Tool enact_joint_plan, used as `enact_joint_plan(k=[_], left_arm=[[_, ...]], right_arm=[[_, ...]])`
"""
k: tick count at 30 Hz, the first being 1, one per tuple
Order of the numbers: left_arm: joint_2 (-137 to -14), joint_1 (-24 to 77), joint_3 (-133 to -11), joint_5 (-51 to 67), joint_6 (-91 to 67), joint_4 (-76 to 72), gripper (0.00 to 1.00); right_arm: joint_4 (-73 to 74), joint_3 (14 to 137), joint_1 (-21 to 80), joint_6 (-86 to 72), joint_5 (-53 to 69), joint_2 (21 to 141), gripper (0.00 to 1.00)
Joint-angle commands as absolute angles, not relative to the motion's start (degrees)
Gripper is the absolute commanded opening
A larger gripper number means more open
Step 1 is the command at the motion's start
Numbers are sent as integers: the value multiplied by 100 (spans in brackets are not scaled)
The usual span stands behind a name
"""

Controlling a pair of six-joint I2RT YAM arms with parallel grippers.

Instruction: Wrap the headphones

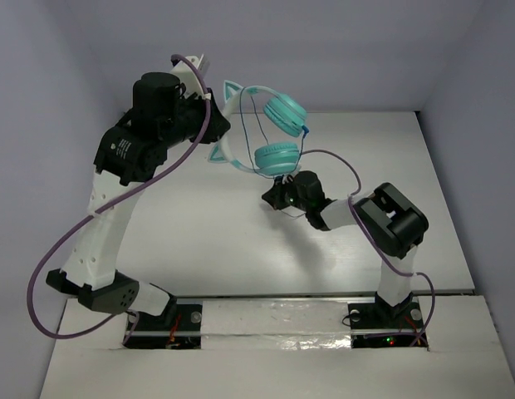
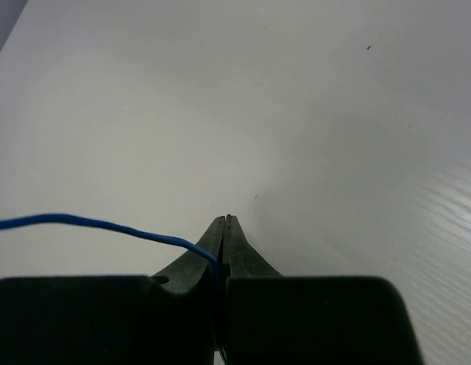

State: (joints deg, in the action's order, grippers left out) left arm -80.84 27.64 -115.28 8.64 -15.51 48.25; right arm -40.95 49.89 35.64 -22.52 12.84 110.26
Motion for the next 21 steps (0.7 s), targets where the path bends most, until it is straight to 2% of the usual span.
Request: enact_joint_plan(k=[1, 5, 12, 21], left_arm=[[-7831, 2751, -11566, 494, -1749, 4352, 0], [-7945, 2751, -11295, 62, -1951, 3842, 0], [-8613, 2567, -11277, -842, -1872, 3384, 0], [-8991, 2013, -10556, -1362, -1793, 2699, 0]], right_arm=[[-4842, 4808, 3542, -2609, 1590, 10916, 0], [-5063, 4430, 3769, -3049, 1802, 10679, 0], [-4544, 3798, 4402, -3287, 1292, 9784, 0], [-3147, 3841, 5545, -3331, 528, 9018, 0]])
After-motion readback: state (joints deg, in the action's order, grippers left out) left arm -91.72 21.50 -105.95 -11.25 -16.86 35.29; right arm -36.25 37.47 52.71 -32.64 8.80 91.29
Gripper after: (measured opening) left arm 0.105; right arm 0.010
